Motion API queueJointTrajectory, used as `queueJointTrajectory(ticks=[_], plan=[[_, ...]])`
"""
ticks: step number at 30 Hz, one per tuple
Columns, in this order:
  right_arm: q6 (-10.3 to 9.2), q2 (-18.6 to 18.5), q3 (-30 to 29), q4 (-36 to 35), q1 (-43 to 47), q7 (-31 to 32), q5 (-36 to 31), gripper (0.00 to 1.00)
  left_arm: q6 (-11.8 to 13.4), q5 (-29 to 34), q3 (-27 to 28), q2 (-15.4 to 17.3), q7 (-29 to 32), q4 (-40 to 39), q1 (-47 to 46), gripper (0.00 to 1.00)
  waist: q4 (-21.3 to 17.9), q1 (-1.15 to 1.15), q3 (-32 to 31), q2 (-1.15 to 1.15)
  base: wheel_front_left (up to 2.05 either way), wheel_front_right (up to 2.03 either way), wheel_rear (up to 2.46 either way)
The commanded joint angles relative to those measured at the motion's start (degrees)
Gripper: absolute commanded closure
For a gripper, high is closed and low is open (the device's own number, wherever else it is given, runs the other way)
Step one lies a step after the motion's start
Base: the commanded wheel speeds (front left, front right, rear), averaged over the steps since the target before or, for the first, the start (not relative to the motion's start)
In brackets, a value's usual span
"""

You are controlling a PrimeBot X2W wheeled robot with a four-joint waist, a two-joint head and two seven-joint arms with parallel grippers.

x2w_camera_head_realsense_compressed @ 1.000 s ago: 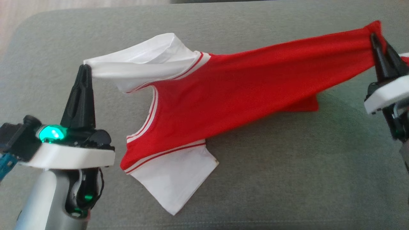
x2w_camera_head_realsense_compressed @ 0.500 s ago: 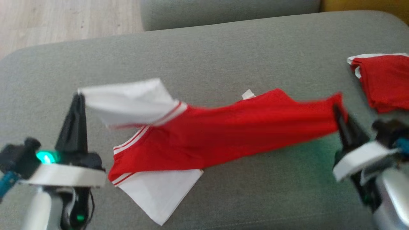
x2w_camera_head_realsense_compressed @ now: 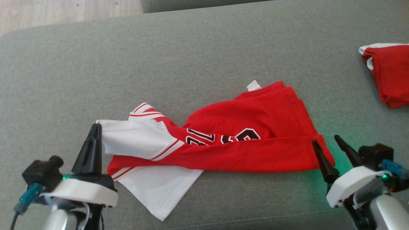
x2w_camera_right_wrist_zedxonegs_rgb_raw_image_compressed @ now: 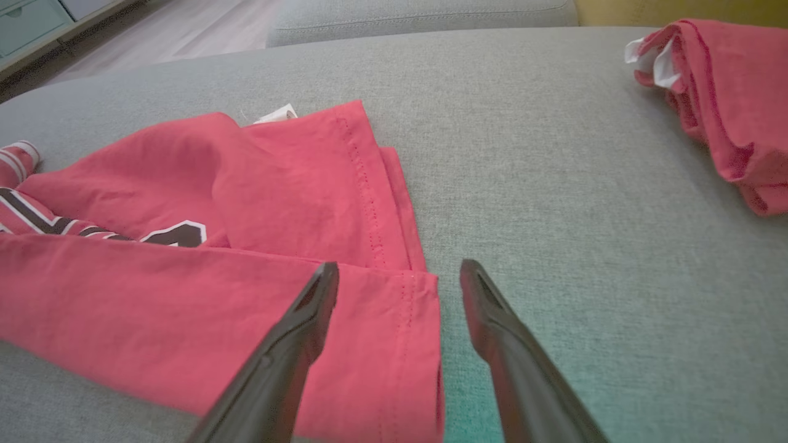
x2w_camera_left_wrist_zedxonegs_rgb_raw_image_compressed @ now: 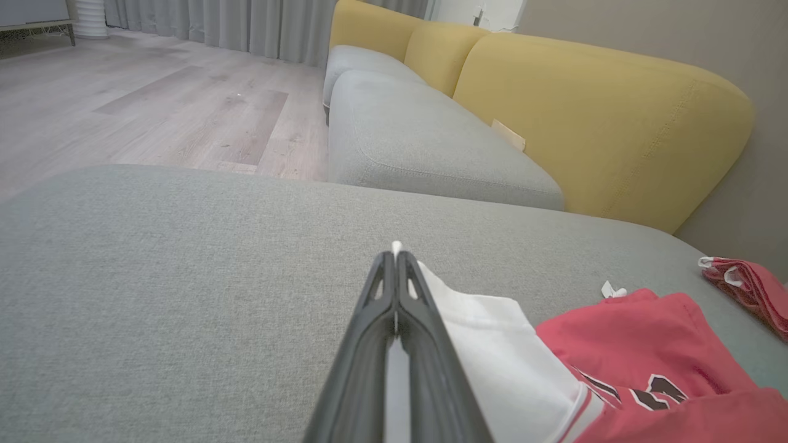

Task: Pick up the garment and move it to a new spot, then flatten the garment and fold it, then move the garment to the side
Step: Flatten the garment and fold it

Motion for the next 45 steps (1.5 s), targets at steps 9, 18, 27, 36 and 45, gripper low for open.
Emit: queueJointTrajectory(ticks=[9,18,27,36,45], plan=[[-0.05,-1.48,-1.43,-4.02,-1.22,8.85,-2.31,0.00,0.50,1.52,0.78,0.52,-1.35,-0.09,-3.22,1.00,0.94,0.00,0.29,0.00,0.00,0.00,0.00],[-0.05,-0.59,-1.68,0.34,-5.43,12.31,-4.86,0.00,0.21,1.82,-0.21,0.69,-1.48,0.81,-4.34,1.00,1.82,0.00,0.43,0.00,0.00,0.00,0.00],[-0.05,-0.39,-0.49,4.92,-7.46,12.32,-4.61,0.66,0.20,1.80,-0.87,0.88,-1.52,1.12,-4.68,1.00,2.52,0.00,0.49,0.00,0.00,0.00,0.00],[-0.05,-1.24,-0.87,3.65,-7.29,8.52,-6.84,1.00,0.48,1.79,-0.61,1.47,-1.85,1.08,-4.52,1.00,2.38,0.00,-1.06,0.00,0.00,0.00,0.00],[-0.05,-2.18,-6.00,-7.95,-4.66,8.03,-8.01,1.00,0.89,1.54,1.50,3.92,-1.35,-6.20,-4.03,1.00,0.76,0.00,-5.48,0.00,0.00,0.00,0.00]])
